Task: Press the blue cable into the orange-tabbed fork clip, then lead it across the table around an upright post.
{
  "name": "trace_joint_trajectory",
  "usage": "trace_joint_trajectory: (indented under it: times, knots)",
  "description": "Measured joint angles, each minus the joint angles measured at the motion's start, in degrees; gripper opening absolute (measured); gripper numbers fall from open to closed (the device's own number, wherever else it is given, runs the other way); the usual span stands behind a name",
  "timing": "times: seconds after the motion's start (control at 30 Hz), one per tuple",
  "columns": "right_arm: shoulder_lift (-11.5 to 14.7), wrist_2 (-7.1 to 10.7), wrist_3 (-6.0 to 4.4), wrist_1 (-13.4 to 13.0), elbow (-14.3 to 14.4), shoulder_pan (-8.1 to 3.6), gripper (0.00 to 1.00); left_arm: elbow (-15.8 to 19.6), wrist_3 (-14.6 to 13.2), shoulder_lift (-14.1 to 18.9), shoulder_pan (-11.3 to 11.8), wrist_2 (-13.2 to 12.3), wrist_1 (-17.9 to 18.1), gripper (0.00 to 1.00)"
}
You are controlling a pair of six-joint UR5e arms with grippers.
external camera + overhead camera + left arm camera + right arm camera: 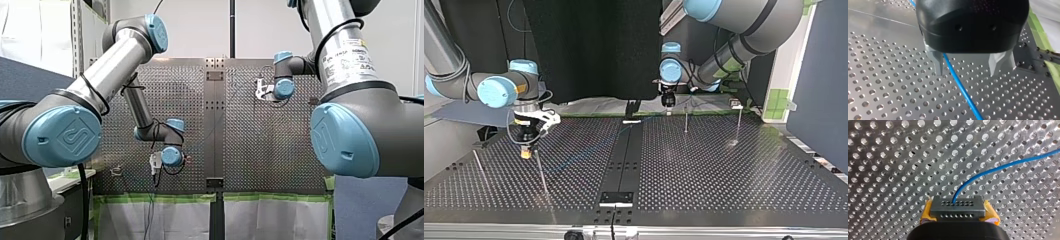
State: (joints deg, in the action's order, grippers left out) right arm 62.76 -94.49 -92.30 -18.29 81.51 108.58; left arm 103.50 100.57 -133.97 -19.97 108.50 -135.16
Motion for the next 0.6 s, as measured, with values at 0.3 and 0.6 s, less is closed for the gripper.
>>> trace_joint_trajectory:
  times: [0.3, 0.6]
  knots:
    - [0.0, -0.01, 0.00, 0.0, 0.0, 0.03, 0.02, 0.0, 0.8, 0.0, 0.0, -0.3, -0.1, 1.00]
    - [0.0, -0.01, 0.00, 0.0, 0.0, 0.02, 0.02, -0.4, 1.9, 0.2, 0.0, -1.5, -1.7, 1.00]
